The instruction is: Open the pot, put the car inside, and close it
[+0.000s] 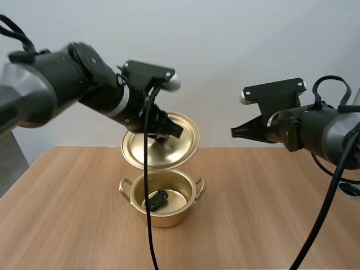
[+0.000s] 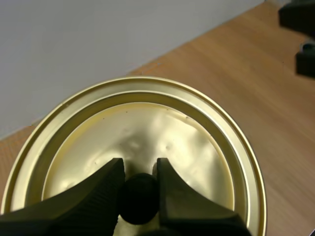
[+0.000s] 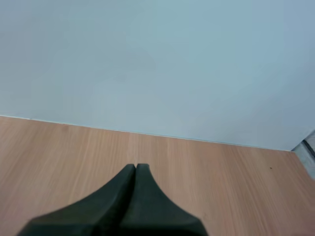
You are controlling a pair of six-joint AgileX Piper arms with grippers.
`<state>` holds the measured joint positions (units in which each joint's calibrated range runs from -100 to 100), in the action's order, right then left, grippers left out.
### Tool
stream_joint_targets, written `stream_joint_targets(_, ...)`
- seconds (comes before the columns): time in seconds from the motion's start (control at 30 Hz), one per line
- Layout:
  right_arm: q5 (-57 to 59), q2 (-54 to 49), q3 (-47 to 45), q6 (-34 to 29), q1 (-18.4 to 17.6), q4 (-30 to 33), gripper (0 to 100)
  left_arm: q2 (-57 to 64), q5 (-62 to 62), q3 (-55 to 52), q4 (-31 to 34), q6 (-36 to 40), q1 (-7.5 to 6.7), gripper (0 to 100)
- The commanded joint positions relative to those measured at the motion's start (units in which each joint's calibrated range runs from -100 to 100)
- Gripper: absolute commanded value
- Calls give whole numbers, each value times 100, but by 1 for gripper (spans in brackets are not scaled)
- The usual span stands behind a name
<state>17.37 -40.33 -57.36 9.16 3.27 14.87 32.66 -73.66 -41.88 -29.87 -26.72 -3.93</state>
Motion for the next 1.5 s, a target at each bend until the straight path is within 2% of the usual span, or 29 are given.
stream_joint_targets(0.0, -74, 3, 5, 5, 2, 1, 0, -266, 385, -733, -44, -131, -11, 0)
stream_joint_targets(0.27, -138, 3, 5, 13, 2, 1, 0, -932, 1116, -1164, 46, -203, -261, 0)
stream_joint_targets(0.37, -138, 3, 5, 13, 2, 40, 0, -1013, 1379, -1164, 273, -108, -270, 0)
stream_joint_targets(0.6, -214, 3, 5, 44, 2, 38, 0, -1090, 1540, -1164, 275, -102, -270, 1)
stream_joint_targets(0.7, -212, 3, 5, 90, 2, 38, 0, -1120, 1600, -1164, 244, -132, -270, 18)
stream_joint_targets(0.77, -212, 3, 5, 114, 2, 38, 0, -1120, 1673, -1164, 228, -131, -270, 38)
stream_joint_targets(0.83, -212, 3, 5, 114, 2, 38, 0, -1120, 1716, -1164, 228, -131, -270, 52)
stream_joint_targets(0.9, -212, 3, 5, 114, 2, 38, 0, -1105, 1754, -1134, 312, -83, -270, 56)
stream_joint_targets(1.03, -212, 3, 5, 107, 2, -74, 0, -931, 1823, -904, 371, -4, -257, 51)
stream_joint_targets(1.07, -212, 3, 5, 107, 2, -113, 0, -850, 1823, -785, 371, 41, -257, 46)
stream_joint_targets(1.1, -212, -8, 5, 107, 2, -142, 0, -756, 1823, -660, 399, 98, -257, 37)
stream_joint_targets(1.17, -196, -51, 5, 107, 2, -172, 0, -545, 1915, -431, 564, 272, -257, 6)
stream_joint_targets(1.2, -141, -92, 5, 86, 2, -184, 0, -409, 1915, -317, 706, 318, -257, 0)
stream_joint_targets(1.37, 196, -485, 5, -40, 2, -814, 0, 453, 2232, 50, 1479, 755, -257, 0)
stream_joint_targets(1.47, 196, -789, 5, -40, 2, -1283, 0, 1071, 2664, 71, 1690, 872, -257, 0)
